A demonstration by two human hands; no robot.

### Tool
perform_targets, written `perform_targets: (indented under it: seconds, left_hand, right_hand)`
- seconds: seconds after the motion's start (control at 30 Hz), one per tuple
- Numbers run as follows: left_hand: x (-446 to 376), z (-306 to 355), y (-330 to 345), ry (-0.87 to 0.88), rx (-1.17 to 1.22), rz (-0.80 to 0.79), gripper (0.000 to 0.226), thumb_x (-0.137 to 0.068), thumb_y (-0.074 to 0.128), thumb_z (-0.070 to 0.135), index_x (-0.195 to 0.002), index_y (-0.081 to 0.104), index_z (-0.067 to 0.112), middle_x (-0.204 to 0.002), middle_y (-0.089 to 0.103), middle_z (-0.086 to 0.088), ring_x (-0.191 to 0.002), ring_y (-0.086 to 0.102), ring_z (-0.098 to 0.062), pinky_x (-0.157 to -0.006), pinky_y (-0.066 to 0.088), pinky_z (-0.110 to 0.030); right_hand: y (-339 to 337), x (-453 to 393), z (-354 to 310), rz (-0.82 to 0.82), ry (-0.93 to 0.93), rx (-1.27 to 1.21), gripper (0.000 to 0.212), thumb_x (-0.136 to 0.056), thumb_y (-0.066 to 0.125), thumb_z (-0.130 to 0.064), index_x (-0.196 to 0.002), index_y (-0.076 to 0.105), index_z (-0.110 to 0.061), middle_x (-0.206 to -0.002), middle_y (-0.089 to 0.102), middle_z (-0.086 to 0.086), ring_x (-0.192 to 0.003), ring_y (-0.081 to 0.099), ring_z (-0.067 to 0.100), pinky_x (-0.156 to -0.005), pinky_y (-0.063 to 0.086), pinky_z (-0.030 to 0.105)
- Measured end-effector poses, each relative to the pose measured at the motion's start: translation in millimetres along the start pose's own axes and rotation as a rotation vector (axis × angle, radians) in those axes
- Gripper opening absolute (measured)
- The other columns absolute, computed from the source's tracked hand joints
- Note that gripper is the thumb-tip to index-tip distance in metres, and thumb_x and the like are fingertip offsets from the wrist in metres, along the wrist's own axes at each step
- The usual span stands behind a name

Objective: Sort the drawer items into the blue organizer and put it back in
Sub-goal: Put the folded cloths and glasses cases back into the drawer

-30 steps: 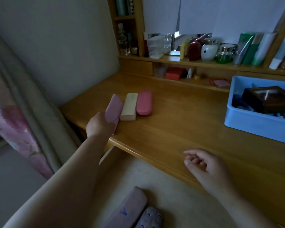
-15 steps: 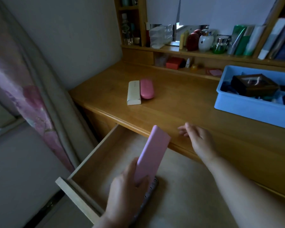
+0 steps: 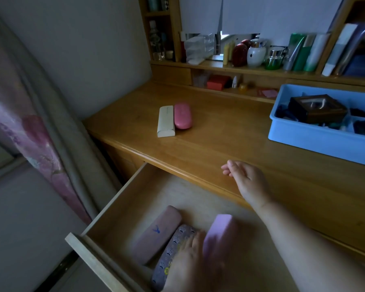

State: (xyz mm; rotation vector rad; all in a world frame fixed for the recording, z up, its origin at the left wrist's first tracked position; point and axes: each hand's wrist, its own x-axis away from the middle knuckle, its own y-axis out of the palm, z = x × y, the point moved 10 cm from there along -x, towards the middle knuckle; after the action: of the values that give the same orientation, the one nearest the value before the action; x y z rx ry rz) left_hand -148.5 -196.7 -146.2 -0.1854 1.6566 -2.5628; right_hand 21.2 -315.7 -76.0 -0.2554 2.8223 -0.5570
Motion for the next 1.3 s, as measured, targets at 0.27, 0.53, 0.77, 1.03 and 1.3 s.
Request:
perform_targets:
  seconds: [0.27,0.53,0.77,1.03,1.3]
  left_hand:
    - [-147.6,-43.4,-166.1,-0.092,0.17,0.514,0.071,-0.081,0.067,0.042,-0.14,0.034,0.019,-0.139,0.037,-0.011,-0.126,0.041,-0.028,-0.099,0.041,-0.037]
    - [-307.6,-67.4,-140.4,-0.394,-0.164,0.12,0.1,-0.068,0.047,0.083,-0.147,0.015,0.032,-0.153,0.016,-0.009,-0.135,0.025,-0.041,-0.101,0.035,-0.056]
    - [-285.7,-58.0,-134.6,-0.313,-0.198,0.122,0.093,-0.065,0.053,0.078,-0.143,0.026,0.034,-0.15,0.024,-0.002,-0.127,0.034,-0.037,-0.092,0.039,-0.047]
    - [-157.3,13.0,-87.6,0.027,-0.208,0.026,0.109,-0.051,0.039,0.09,-0.144,0.013,0.04,-0.157,0.01,0.002,-0.138,0.017,-0.031,-0.104,0.031,-0.048]
    - [-104.0,-29.6,-95.2,-0.297,0.447,0.154,0.071,-0.078,0.068,0.05,-0.135,0.039,0.02,-0.129,0.05,-0.003,-0.106,0.057,-0.02,-0.088,0.049,-0.03]
  right_hand:
    - [3.9,-1.8,8.7,0.017,0.008,-0.037,0.03,-0.088,0.048,-0.057,-0.076,0.067,-0.036,-0.077,0.071,-0.016,-0.08,0.066,0.0,-0.076,0.055,0.032]
    - [-0.7,-0.2,-3.8,0.064,-0.105,-0.035,0.063,-0.082,0.035,-0.075,-0.084,0.066,-0.02,-0.072,0.067,0.004,-0.068,0.063,0.014,-0.065,0.047,0.033]
    - [1.3,-1.9,-6.8,0.011,-0.097,-0.007,0.059,-0.083,0.041,-0.059,-0.078,0.064,-0.005,-0.071,0.064,0.012,-0.069,0.061,0.024,-0.066,0.046,0.039]
    - [0.4,-4.0,9.8,0.061,0.104,0.01,0.023,-0.084,0.068,-0.025,-0.106,0.062,-0.031,-0.098,0.066,-0.013,-0.08,0.06,0.009,-0.071,0.047,0.019]
    - [14.6,-4.6,-2.5,-0.092,0.24,0.381,0.072,-0.079,0.063,-0.054,-0.141,0.032,-0.037,-0.139,0.043,0.0,-0.122,0.048,0.022,-0.085,0.041,0.03]
